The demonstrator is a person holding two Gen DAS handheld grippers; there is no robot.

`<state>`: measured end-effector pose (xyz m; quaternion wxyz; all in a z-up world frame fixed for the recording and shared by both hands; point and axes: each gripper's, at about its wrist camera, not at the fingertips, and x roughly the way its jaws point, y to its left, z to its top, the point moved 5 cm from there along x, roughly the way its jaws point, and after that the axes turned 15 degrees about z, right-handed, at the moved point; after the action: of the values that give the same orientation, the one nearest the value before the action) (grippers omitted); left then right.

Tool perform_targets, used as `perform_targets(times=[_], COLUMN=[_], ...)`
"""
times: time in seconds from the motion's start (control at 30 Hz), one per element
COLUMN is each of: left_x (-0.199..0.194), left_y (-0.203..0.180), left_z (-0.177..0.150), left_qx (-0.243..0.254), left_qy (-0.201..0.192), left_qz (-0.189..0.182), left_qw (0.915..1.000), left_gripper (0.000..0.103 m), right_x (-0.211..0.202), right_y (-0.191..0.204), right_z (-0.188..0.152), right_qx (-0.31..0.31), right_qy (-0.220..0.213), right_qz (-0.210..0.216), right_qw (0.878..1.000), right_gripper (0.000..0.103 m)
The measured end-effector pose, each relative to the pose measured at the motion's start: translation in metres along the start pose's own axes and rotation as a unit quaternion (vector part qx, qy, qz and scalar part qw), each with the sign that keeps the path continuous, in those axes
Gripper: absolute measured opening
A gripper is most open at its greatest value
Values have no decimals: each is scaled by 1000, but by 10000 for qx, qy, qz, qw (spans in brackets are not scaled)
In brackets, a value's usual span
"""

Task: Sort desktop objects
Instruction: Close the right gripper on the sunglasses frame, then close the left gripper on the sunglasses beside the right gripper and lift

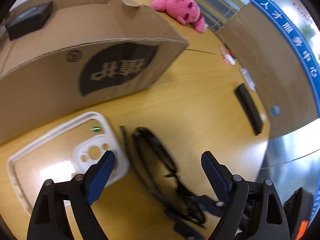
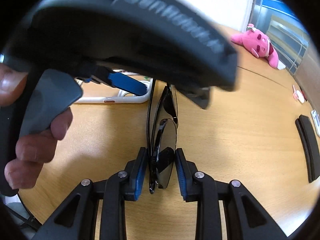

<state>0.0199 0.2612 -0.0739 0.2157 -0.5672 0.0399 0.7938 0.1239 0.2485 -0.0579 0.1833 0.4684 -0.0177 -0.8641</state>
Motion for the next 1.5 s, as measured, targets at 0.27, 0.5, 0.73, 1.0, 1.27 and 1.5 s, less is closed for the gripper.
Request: perform_targets(times=[0.27, 0.5, 0.73, 1.0, 1.27, 1.5], left_x=[-3, -32, -36, 0, 16, 21], left_y=[25, 15, -34, -70, -72, -66], left_z=[-5, 3, 7, 2, 5, 15], left_qx=[313, 444, 707, 771, 614, 523], left_qy=[34, -238, -95, 523, 672, 629], left_qz=[103, 64, -346, -471, -495, -473], left_qw=[9995, 9987, 9969, 9945, 9946, 9955], left_gripper=[92, 92, 92, 92, 93, 40], right_x=[-10, -10, -12, -18, -12, -11], right_y=[-14, -33, -56, -76, -71, -56], right_z=[-11, -15, -13, -19, -14, -17], right_qx=[567, 736, 925, 1051, 783, 598], right_qy=[-139, -259, -313, -452, -401, -361], right_qz=[-1, -75, -222, -372, -470, -485], right_qw=[9983, 9969, 9950, 9927, 9950, 9964], right_gripper=[31, 26, 25, 25, 25, 24])
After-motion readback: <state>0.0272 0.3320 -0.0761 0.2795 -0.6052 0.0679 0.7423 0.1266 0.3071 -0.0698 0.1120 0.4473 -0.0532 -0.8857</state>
